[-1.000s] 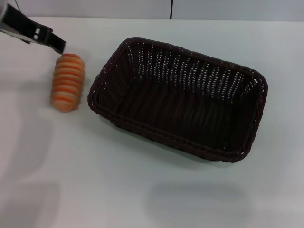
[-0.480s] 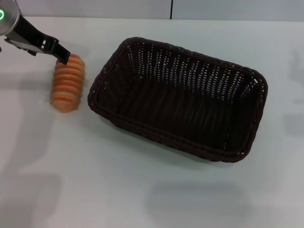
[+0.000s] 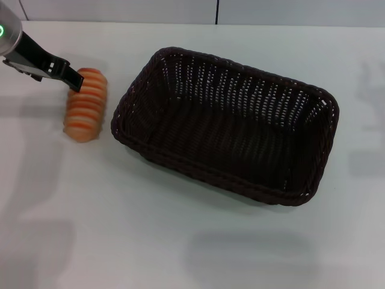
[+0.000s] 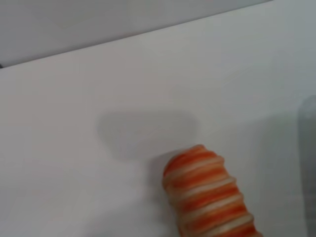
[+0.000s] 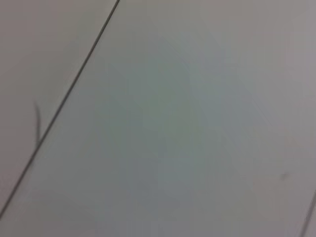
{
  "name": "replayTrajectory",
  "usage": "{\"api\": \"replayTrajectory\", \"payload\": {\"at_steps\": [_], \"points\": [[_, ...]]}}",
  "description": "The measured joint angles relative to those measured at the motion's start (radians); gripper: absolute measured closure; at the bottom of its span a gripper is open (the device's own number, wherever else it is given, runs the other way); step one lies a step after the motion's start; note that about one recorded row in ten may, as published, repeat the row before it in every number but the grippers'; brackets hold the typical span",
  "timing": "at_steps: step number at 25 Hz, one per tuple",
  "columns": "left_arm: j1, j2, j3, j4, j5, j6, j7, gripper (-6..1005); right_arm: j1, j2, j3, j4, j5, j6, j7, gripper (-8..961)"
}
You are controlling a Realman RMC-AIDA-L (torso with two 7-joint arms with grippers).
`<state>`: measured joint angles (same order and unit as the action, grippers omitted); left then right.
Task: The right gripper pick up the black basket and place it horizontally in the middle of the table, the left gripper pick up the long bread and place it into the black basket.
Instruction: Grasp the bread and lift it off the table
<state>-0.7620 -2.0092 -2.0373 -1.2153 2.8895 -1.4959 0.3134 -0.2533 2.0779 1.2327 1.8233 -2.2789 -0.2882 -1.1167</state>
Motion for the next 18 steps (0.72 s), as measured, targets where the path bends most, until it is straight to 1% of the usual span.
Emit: {"api": "replayTrajectory", "payload": {"at_steps": [2,4,7,8,9,12,13,18], "points": [[0.011,0.003,-0.002,-0.011,0.000,-0.001,0.001,186,-0.014,0.000,0.023,0.017,0.022,0.000,0.065,620],[0.029,0.007,-0.003,-0.032,0.001,-0.005,0.001,186,-0.019,-0.001,0.064,0.028,0.043,0.031,0.151,620],[0.051,0.009,-0.004,-0.071,0.000,-0.017,0.001,187,-0.024,0.004,0.138,0.034,0.066,0.099,0.277,621],[0.058,0.009,-0.004,-0.088,0.000,-0.021,0.001,187,-0.029,0.007,0.190,0.030,0.100,0.130,0.342,621],[0.064,0.009,-0.004,-0.101,0.000,-0.024,0.001,187,-0.029,0.007,0.190,0.030,0.100,0.130,0.342,621],[0.095,0.005,-0.004,-0.163,0.000,-0.031,0.001,187,-0.030,0.008,0.274,-0.019,0.169,0.172,0.401,621],[0.104,0.004,-0.004,-0.181,0.000,-0.034,0.001,187,-0.021,0.008,0.327,-0.067,0.199,0.213,0.410,621],[0.133,0.006,-0.005,-0.227,0.000,-0.050,0.007,187,-0.028,0.010,0.379,-0.101,0.210,0.277,0.425,621]]}}
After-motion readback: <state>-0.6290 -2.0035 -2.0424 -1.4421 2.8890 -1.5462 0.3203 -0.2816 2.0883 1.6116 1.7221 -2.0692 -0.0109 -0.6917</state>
